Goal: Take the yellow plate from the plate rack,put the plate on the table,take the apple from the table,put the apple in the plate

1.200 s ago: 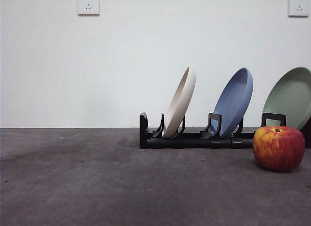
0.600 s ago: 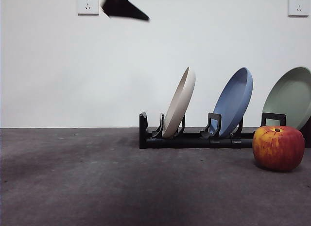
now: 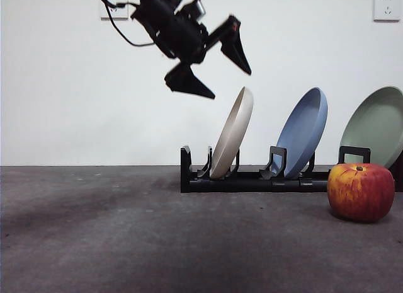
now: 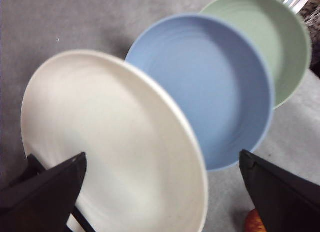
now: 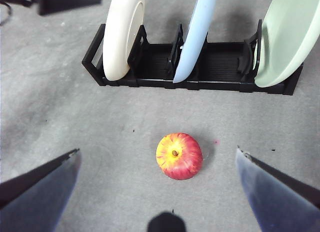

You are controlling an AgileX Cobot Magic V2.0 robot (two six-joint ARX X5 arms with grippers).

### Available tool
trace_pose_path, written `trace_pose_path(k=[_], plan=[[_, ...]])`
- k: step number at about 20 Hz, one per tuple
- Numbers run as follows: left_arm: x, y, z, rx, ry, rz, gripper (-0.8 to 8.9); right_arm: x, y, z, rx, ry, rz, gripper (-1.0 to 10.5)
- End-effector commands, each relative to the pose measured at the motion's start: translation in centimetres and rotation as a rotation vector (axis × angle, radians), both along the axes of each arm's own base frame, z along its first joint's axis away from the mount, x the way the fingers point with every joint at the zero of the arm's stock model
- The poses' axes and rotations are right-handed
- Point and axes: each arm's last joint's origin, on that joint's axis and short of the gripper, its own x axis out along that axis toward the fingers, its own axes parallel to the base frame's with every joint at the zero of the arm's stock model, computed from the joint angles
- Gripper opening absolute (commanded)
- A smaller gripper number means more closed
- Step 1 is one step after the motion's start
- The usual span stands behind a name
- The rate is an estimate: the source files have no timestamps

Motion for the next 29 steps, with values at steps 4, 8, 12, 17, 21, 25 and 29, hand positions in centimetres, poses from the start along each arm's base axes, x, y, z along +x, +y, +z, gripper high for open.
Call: trace_pose_path(k=[4, 8, 12, 17, 21, 25, 29], plan=[[0.3, -1.5, -1.7, 0.0, 0.014, -0.017, 6.56, 0.0, 0.0, 0.1, 0.004, -0.004, -0.001, 6.0], [-0.1, -2.7, -2.3, 0.023, 0.009, -0.013, 6.0, 0.2, 0.0, 0.0, 0.005, 0.01, -0.001, 6.0], [-0.4, -3.1, -2.4, 0.031, 0.014, -0.018, 4.97, 0.4, 0.0, -0.1, 0.004, 0.019, -0.001, 6.0], [-0.5, -3.2, -2.4, 0.002, 0.035, -0.06, 1.79, 0.4, 0.0, -0.1, 0.004, 0.019, -0.001, 6.0], [-0.6, -3.3, -2.4, -0.013, 0.048, -0.085, 1.31, 0.4, 0.0, -0.1, 0.004, 0.019, -0.001, 6.0], [-0.6, -3.3, -2.4, -0.028, 0.067, -0.098, 0.79, 0.4, 0.0, -0.1, 0.004, 0.019, -0.001, 6.0], [-0.7, -3.3, -2.4, -0.046, 0.083, -0.118, -0.08, 0.4, 0.0, -0.1, 0.004, 0.019, -0.001, 6.0]])
